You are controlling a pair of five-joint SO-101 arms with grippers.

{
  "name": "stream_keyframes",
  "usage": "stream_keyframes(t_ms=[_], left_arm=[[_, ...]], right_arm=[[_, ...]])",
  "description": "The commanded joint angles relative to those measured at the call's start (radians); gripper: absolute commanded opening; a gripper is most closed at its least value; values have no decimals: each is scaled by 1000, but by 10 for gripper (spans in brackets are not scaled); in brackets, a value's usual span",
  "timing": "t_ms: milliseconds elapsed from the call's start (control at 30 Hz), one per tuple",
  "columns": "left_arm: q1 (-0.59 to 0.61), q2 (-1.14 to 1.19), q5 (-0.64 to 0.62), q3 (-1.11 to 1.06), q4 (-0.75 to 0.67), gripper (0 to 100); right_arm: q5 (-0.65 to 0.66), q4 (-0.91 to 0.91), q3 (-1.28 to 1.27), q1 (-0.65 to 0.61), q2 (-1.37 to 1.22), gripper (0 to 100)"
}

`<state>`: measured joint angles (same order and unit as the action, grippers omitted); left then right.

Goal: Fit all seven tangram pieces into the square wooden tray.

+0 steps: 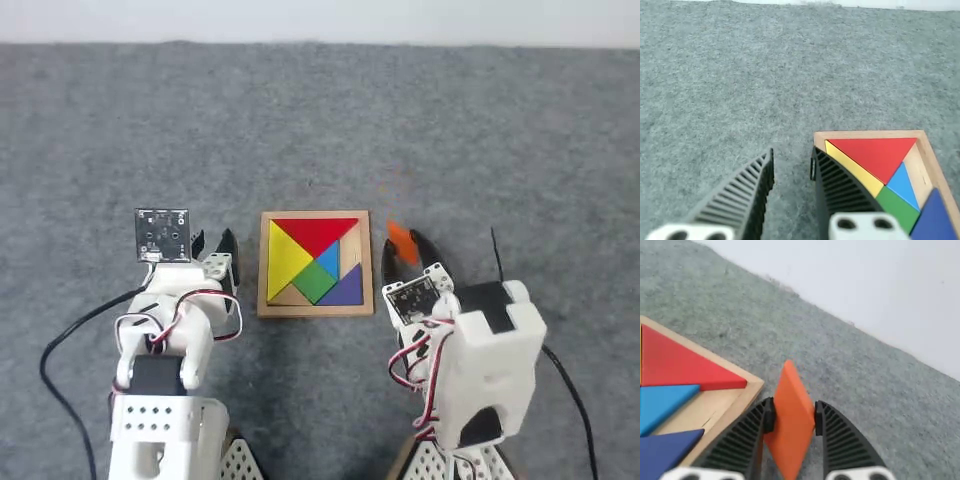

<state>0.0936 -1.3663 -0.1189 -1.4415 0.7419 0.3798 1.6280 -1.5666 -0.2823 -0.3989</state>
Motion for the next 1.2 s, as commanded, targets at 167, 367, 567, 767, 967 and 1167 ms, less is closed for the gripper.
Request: stream_keyframes(t_ms=[167, 367, 567, 767, 967, 1167], left_arm=[[8, -17, 9, 7, -3, 126], [9, -18, 9, 7, -3, 126], [9, -18, 9, 7, -3, 126], [11, -18, 9, 7, -3, 126], [11, -18, 9, 7, -3, 126], [11, -18, 9, 7, -3, 126]], right_arm=[[-12, -334, -12, 15, 278, 6], [-11, -599, -38, 16, 489, 9], [-11, -725, -103, 15, 639, 72], [-11, -895, -101, 7, 753, 192], [-14, -1072, -98, 5, 872, 195], [-18, -1213, -98, 5, 975, 191]])
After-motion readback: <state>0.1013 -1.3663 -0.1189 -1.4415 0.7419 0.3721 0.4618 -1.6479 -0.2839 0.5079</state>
